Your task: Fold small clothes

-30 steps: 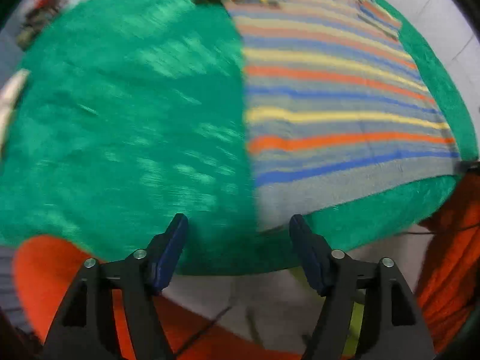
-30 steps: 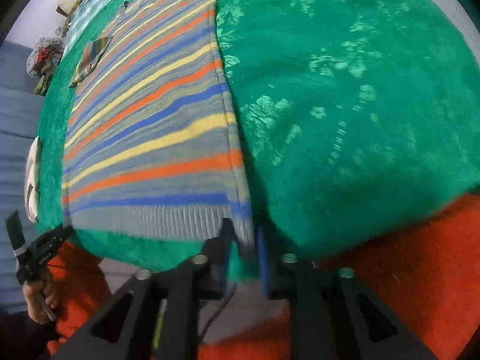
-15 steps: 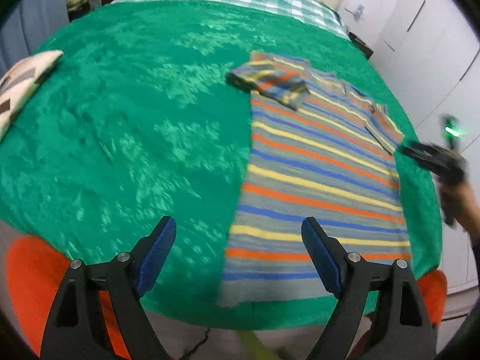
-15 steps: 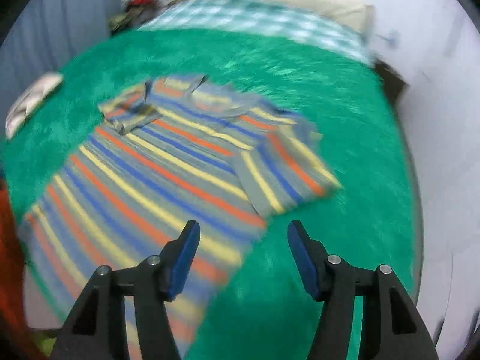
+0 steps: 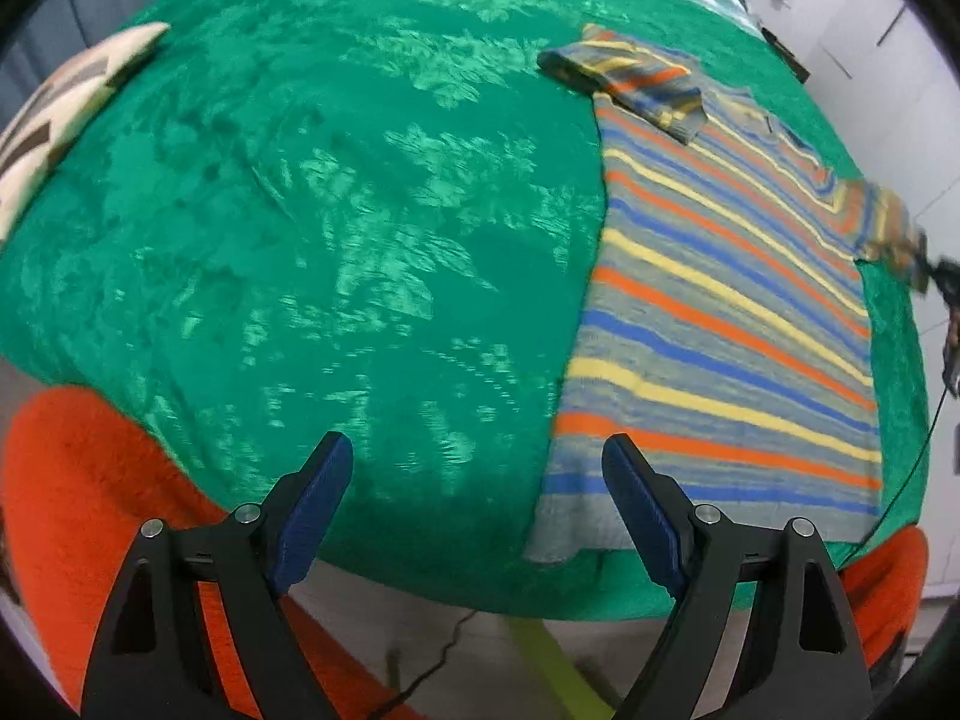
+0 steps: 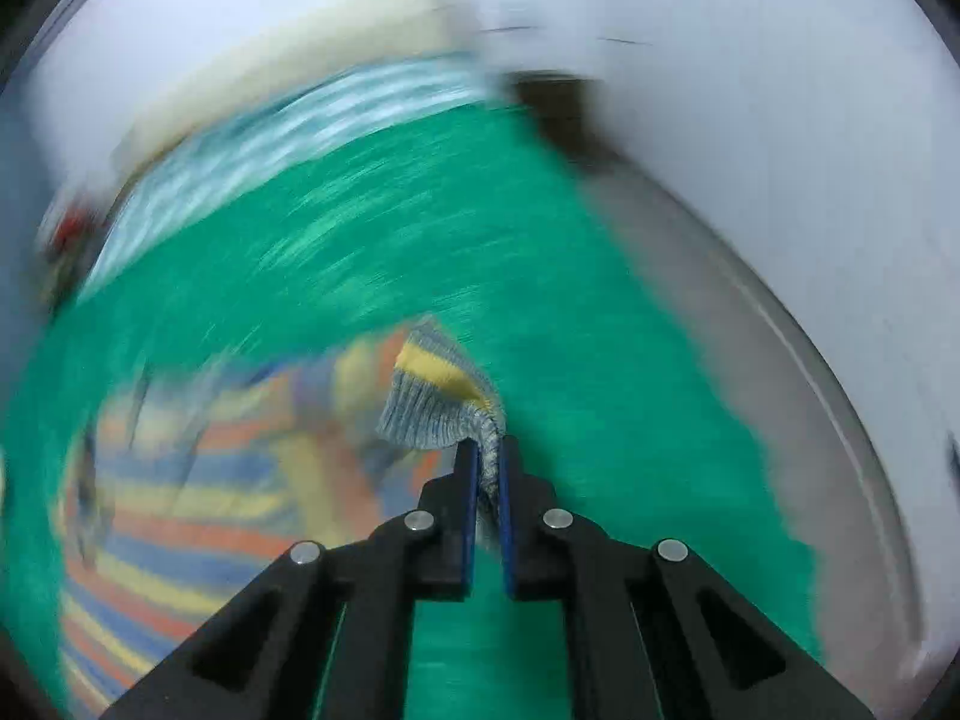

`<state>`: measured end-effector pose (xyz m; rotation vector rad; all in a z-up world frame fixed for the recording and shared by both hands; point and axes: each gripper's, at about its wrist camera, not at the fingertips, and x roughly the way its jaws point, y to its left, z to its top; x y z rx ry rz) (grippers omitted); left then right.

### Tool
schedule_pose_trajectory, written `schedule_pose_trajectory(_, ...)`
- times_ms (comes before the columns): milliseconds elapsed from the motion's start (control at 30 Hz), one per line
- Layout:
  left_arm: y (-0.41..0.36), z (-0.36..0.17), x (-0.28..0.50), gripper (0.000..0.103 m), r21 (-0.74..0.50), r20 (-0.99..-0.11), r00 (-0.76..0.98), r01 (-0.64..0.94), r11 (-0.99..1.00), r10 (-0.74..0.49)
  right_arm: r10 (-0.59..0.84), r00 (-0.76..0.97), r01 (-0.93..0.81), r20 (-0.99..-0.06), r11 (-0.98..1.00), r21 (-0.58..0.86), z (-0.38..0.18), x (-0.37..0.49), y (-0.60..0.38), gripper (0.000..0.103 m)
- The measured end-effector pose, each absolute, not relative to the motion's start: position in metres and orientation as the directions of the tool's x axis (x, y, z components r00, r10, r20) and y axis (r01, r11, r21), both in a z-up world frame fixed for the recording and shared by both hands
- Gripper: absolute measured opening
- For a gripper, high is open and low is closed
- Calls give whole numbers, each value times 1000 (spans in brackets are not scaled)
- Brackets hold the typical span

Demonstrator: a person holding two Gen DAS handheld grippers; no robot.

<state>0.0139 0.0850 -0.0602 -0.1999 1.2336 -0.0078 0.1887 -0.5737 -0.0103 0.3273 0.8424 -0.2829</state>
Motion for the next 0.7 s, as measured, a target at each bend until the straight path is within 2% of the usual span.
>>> schedule_pose_trajectory(100,69,-60,17,86,-167,-933,332,-69,984,-135,-145,570,456,-809,875,164,-28,171,-616,5)
schedule_pose_trajectory(267,45,-50,14,86,-108,-929,355,16,994,-106,-18,540,531,-841,783,325,-67,148,-644,4)
schedule_pose_trajectory(367,44,-47,10,86,-74,-928,365,25,997,-78,-42,534,550,-844,776,309,-73,142,-646,4)
schedule_pose_trajectory(533,54,-55,10,84,-116,-936,335,-16,993,-104,-86,496,574,-864,780,252,-76,133,-633,4)
schedule_pose_trajectory(700,58,-55,6,84,-109,-934,344,-27,994,-93,-68,519,587,-852,753,298,-77,132,-635,5)
